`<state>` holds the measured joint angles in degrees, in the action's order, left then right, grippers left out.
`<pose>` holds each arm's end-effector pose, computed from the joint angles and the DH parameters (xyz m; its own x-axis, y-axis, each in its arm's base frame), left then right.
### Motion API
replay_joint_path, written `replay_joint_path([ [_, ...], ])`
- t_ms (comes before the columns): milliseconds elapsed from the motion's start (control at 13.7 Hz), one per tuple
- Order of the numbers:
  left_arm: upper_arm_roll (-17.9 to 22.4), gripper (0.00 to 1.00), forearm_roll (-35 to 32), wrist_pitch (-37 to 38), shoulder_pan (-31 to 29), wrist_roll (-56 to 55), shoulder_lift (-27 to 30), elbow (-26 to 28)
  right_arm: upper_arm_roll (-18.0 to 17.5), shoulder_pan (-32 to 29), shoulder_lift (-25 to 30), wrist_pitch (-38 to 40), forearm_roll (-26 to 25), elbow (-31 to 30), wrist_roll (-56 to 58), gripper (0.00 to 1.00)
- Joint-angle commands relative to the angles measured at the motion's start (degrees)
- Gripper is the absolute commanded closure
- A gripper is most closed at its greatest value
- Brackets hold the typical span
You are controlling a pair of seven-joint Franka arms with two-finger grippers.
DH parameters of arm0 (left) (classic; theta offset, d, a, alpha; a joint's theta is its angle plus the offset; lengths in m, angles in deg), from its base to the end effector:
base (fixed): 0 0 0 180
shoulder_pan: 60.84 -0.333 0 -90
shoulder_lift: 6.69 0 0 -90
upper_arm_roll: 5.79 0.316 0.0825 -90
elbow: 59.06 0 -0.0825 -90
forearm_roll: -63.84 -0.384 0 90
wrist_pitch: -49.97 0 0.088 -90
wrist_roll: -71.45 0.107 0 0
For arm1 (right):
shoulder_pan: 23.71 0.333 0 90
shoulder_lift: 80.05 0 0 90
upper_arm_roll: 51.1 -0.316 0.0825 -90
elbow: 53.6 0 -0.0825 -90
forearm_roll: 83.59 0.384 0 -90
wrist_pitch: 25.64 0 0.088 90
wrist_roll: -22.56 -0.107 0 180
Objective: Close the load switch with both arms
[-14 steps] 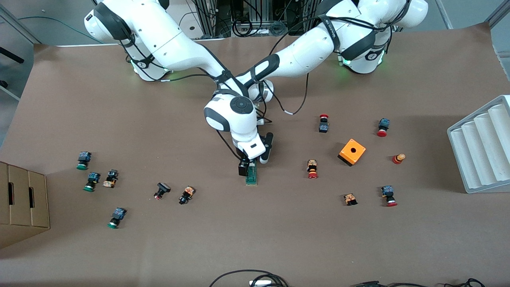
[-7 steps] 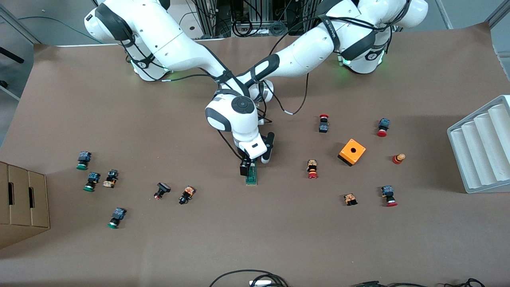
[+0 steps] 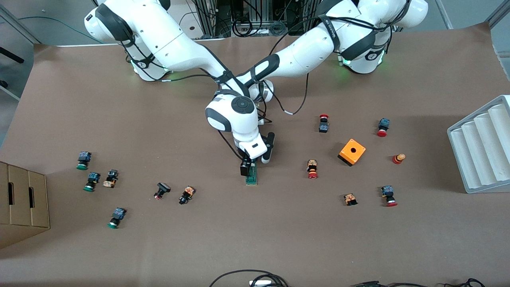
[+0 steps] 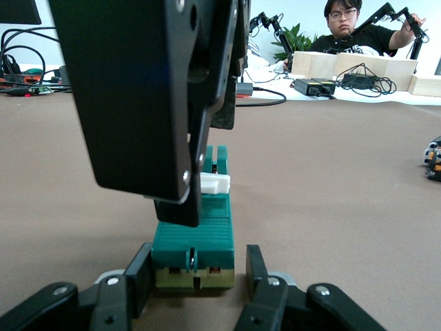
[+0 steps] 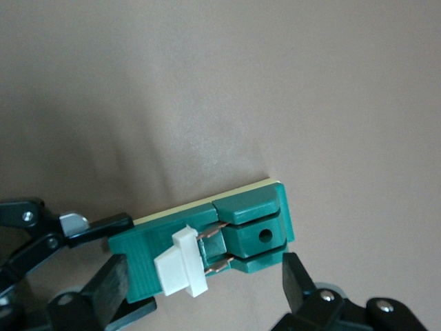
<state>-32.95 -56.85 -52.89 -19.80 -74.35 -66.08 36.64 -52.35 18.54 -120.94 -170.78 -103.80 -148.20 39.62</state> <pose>0.3345 -0.5600 0.0552 0.2960 0.0416 0.9543 0.0061 -0.9991 0.0416 0.5076 0.4842 0.2108 0.2359 0.9697 0.0632 0.9346 -0.2442 0.2587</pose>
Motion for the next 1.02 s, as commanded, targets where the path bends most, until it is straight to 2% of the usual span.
replay_joint_path([
  [0, 0.36, 0.39, -0.51, 0.81, 0.89, -1.07, -1.43, -1.22, 0.54, 0.56, -1.21, -0.93, -1.15, 1.34, -1.24, 0.01],
  [948, 0.36, 0.39, -0.60, 0.81, 0.80, -1.07, -1.34, -1.30, 0.80, 0.21, -1.30, -1.63, -1.33, 1.34, -1.15, 0.01],
])
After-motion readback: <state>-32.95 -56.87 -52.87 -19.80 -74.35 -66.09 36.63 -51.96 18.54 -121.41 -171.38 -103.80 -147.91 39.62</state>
